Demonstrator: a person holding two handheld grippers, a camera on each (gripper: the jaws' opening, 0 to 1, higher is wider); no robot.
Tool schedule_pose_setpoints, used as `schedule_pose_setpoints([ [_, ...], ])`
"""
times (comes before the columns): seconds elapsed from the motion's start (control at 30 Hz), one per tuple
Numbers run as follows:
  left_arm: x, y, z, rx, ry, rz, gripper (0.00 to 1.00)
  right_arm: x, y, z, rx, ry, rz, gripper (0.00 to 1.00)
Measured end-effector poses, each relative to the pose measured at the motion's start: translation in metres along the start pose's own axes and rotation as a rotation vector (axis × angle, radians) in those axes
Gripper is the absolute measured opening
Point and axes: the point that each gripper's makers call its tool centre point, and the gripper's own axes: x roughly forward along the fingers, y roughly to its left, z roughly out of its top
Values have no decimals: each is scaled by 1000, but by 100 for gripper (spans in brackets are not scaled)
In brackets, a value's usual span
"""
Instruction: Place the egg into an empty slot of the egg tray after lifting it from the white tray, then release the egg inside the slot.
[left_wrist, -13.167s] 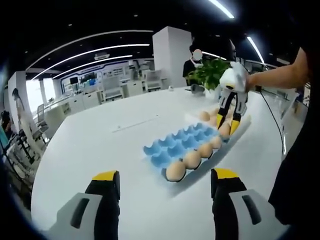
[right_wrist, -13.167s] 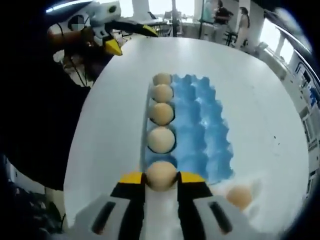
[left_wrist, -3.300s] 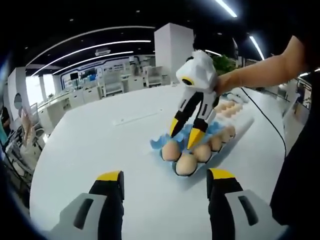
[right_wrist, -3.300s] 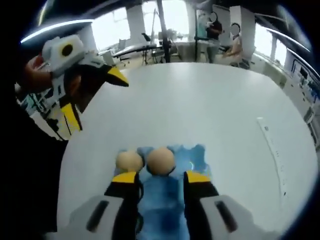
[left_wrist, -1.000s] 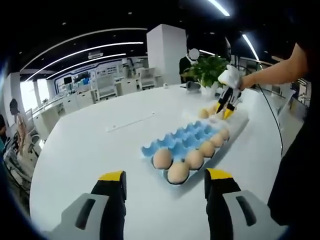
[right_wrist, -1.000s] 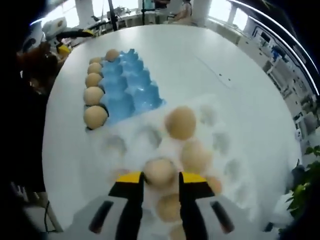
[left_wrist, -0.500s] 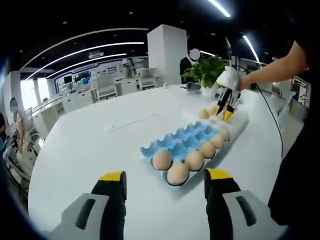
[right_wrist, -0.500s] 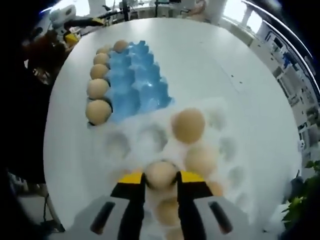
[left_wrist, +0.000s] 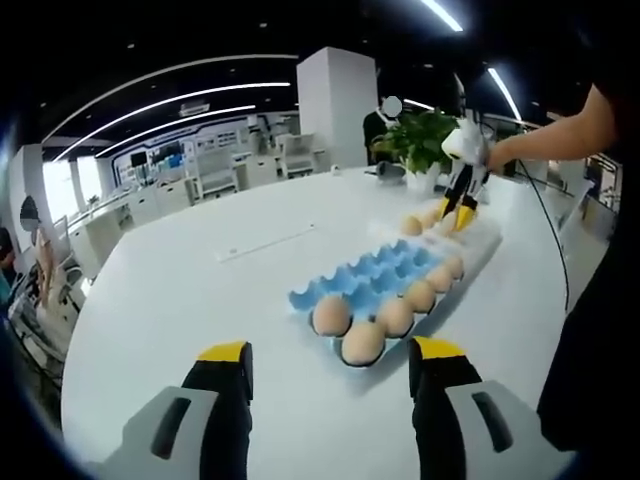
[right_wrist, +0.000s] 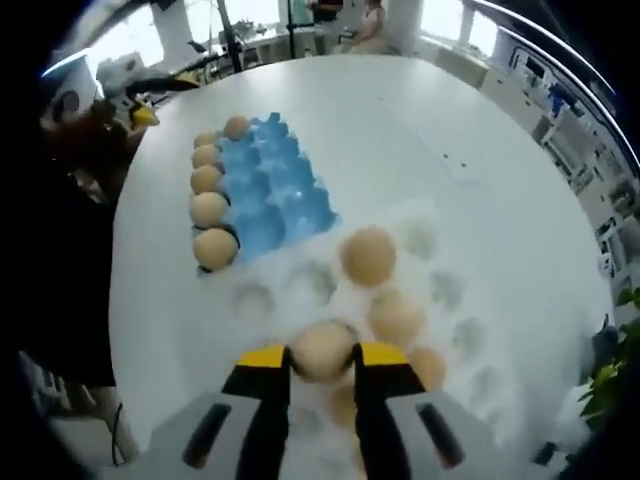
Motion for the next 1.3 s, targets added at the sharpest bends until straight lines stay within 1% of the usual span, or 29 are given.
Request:
schedule_pose_setpoints([
  [0.2,0,0,0,13,4,-3,64,-3,1,0,-3,2,5,24],
  [0.23,0,0,0,16,3,-1,65,-3,0,-1,-5,4,1,24],
  [0.3,1,0,-1,21,6,-5,76,-3,0,-3,-4,8,0,24],
  [0.33,2,-1,-2,24,11,-7,78,-3,0,-3,0,6,2,24],
  [0.43,3,-4,-4,22,19,-22,76,-4,-1,-5,-2,10,-3,24],
  [0.67,5,-6,-5,12,18,-36,79,-7,-2,-6,0,9,-5,24],
  [0.73,5,-5,-4,11,14,-31,80,-8,-2,-6,-3,6,-7,24],
  [0.83,5,-4,-4,8,11,-29,82,-10,-1,-2,-6,-5,-9,24],
  [0.97,6,-5,-7,7,20,-38,88,-11,2,2,-18,-7,-8,24],
  [1.2,7,-9,-7,5,16,-49,87,-11,6,12,-49,-17,-5,24],
  [1.3,7,-9,-6,8,15,-47,86,-11,10,20,-60,-32,4,24],
])
